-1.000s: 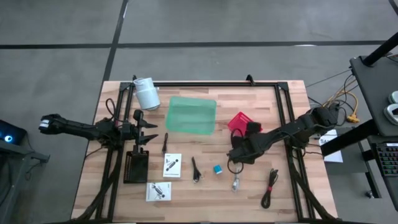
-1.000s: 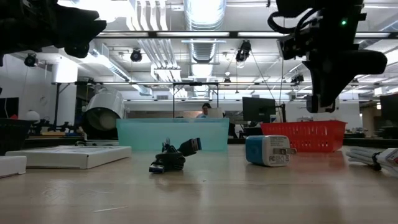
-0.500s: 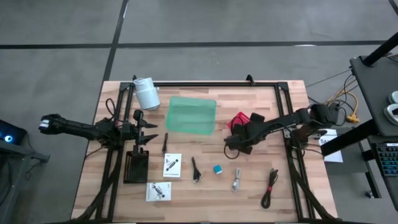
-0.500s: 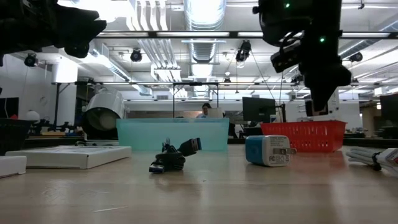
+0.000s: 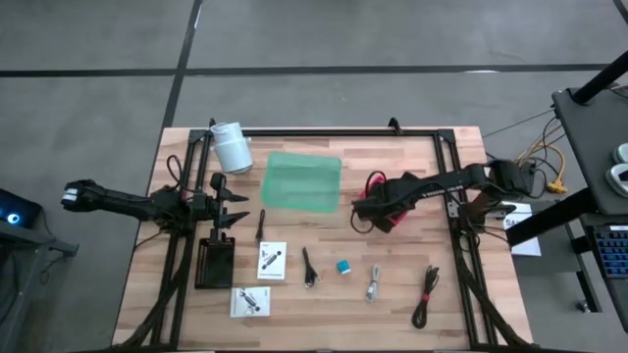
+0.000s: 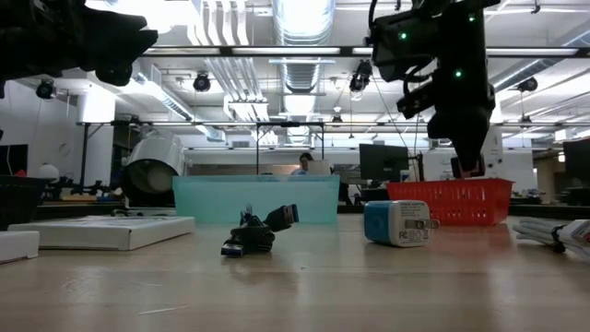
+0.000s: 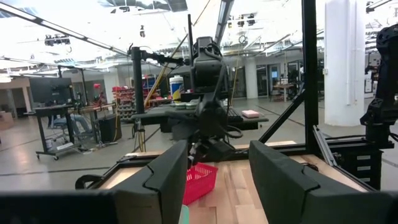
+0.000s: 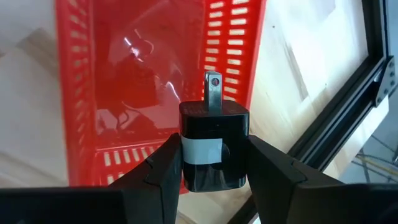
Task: Pick and place items into bin
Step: Put the black charger adapter into the red bin
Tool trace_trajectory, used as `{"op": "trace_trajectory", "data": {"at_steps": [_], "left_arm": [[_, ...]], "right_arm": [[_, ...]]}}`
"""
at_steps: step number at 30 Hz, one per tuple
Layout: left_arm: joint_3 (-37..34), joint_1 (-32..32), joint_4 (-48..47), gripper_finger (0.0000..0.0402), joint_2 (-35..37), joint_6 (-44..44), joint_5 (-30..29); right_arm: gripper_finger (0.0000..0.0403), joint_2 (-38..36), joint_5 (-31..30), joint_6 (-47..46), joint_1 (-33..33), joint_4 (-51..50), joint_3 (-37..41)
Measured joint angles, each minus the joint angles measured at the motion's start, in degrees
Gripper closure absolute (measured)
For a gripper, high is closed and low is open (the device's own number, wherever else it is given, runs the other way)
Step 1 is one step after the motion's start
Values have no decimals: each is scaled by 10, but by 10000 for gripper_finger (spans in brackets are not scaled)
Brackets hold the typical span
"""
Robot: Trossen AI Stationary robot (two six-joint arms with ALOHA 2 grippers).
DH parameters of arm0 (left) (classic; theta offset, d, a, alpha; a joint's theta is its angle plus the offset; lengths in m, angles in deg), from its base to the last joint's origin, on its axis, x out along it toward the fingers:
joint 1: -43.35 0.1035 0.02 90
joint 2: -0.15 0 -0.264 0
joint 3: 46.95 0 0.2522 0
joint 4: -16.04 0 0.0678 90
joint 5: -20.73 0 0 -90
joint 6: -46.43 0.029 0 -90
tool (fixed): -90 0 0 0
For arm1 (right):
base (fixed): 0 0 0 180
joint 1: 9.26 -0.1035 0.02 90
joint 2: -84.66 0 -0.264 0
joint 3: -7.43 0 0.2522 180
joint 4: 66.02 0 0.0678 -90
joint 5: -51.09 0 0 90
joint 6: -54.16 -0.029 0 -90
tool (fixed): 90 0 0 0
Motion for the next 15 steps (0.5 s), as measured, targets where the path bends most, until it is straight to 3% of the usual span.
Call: {"op": "trace_trajectory", "data": {"at_steps": [6, 15], "left_arm": [[0, 0, 0, 244, 0, 0, 0], [0, 0, 0, 244, -2, 0, 0]], "right_arm": [[266, -14, 3, 10, 8, 23, 23], [266, -130, 11, 8, 10, 115, 84]]}}
